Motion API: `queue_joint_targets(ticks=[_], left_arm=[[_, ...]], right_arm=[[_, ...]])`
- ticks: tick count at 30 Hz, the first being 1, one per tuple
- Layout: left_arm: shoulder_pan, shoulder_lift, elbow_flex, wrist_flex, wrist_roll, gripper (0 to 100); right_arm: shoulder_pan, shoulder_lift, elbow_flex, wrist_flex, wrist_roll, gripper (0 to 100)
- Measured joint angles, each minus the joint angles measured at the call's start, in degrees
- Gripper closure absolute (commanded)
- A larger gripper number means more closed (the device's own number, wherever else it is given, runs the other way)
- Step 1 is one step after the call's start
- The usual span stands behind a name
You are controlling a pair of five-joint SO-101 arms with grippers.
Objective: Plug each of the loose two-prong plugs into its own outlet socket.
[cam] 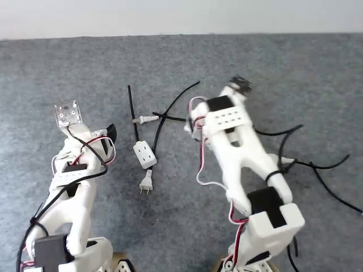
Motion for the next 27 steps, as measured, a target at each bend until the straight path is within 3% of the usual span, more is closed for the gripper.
queue_joint_targets(ticks=[5, 10, 16, 20, 23, 27], left_arm=[[0.0, 0.0, 0.0, 0.0, 0.0, 75], [-0.3, 0.0, 0.0, 0.0, 0.0, 75], [-0.3, 0.0, 0.0, 0.0, 0.0, 75], [-0.3, 0.0, 0.0, 0.0, 0.0, 75], [-0.3, 0.0, 0.0, 0.0, 0.0, 75], [-0.3, 0.3, 0.0, 0.0, 0.0, 75]], right_arm=[[-1.1, 0.0, 2.5, -13.4, 11.4, 77.2], [-1.0, 1.0, 3.3, -18.0, 28.7, 76.2], [-1.1, 7.5, 0.1, -15.1, 62.2, 76.4], [0.2, 14.9, -6.2, -12.1, 84.2, 85.3], [1.6, 21.2, -12.4, -10.9, 91.8, 92.0], [1.1, 27.3, -22.4, -5.2, 97.0, 87.7]])
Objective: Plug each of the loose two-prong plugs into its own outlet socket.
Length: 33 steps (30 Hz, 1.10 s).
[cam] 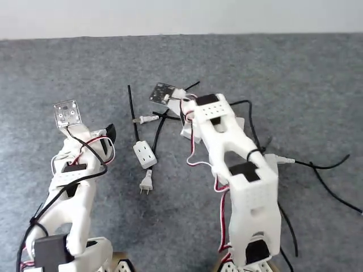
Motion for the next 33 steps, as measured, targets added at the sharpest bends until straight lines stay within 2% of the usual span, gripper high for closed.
queue_joint_targets(ticks=[5, 12, 20, 29, 33], left_arm=[[0.0, 0.8, -1.1, 0.0, 0.0, 75], [0.0, 0.8, -1.6, 0.0, 0.0, 75], [0.0, 0.8, -1.6, 0.0, 0.0, 75], [0.0, 1.0, -1.6, 0.0, 0.0, 75], [0.0, 1.0, -1.6, 0.0, 0.0, 75]], right_arm=[[-1.7, 2.6, -12.0, 7.6, 1.3, 76.2], [-3.3, 2.8, -17.7, 11.1, 3.0, 76.1], [-6.1, 8.5, -19.3, 7.1, 3.9, 76.0], [-6.1, 18.4, -32.0, 7.6, 6.2, 76.0], [-6.3, 23.2, -39.1, 11.0, 6.4, 76.0]])
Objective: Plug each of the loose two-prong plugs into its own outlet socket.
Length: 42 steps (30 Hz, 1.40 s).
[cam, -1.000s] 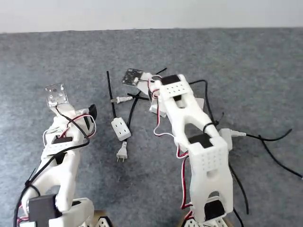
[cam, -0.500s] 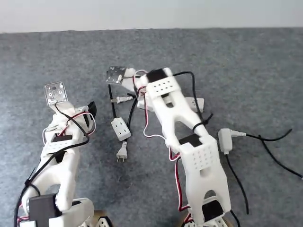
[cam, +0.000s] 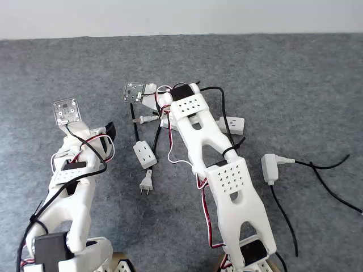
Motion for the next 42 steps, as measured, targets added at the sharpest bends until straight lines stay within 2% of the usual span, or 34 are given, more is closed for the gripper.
queue_joint_targets(ticks=[5, 10, 16, 28, 42], left_arm=[[0.0, 0.0, 0.0, 0.0, 0.0, 75], [0.0, 0.0, 0.0, 0.0, 0.0, 75], [0.0, 0.0, 0.0, 0.0, 0.0, 75], [0.0, 0.0, 0.0, 0.0, 0.0, 75], [0.0, 0.0, 0.0, 0.0, 0.0, 75]], right_arm=[[-0.7, 5.5, -9.7, 4.1, 0.0, 79.0], [-0.7, 11.0, -17.3, 4.1, 0.1, 99.5], [-0.6, 14.9, -25.4, 5.2, 0.1, 98.8], [-0.6, 15.1, -38.3, 15.8, -1.5, 99.0], [-0.5, -1.1, -38.5, 21.2, -17.9, 99.0]])
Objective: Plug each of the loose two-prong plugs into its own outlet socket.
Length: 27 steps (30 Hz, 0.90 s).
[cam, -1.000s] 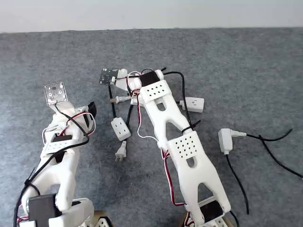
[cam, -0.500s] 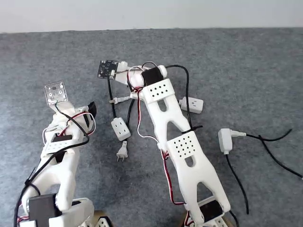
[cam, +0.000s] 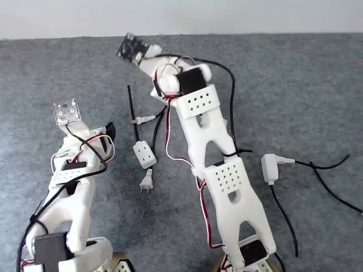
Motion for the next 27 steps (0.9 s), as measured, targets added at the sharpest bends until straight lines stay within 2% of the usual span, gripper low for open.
queue_joint_targets(ticks=[7, 12, 17, 23, 27], left_arm=[[0.0, 0.0, 0.0, 0.0, 0.0, 75], [0.0, 0.0, 0.0, 0.0, 0.0, 75], [0.0, 0.0, 0.0, 0.0, 0.0, 75], [0.0, 0.0, 0.0, 0.0, 0.0, 75], [0.0, 0.0, 0.0, 0.0, 0.0, 75]], right_arm=[[0.7, -12.2, 0.0, 3.3, -11.0, 99.1], [4.5, -18.6, -0.1, 5.5, -17.5, 99.1], [8.4, -20.0, 0.7, 7.2, -19.0, 99.1], [16.0, -20.0, 9.7, 7.3, -19.3, 99.1], [17.2, -20.0, 10.3, 7.3, -19.3, 99.1]])
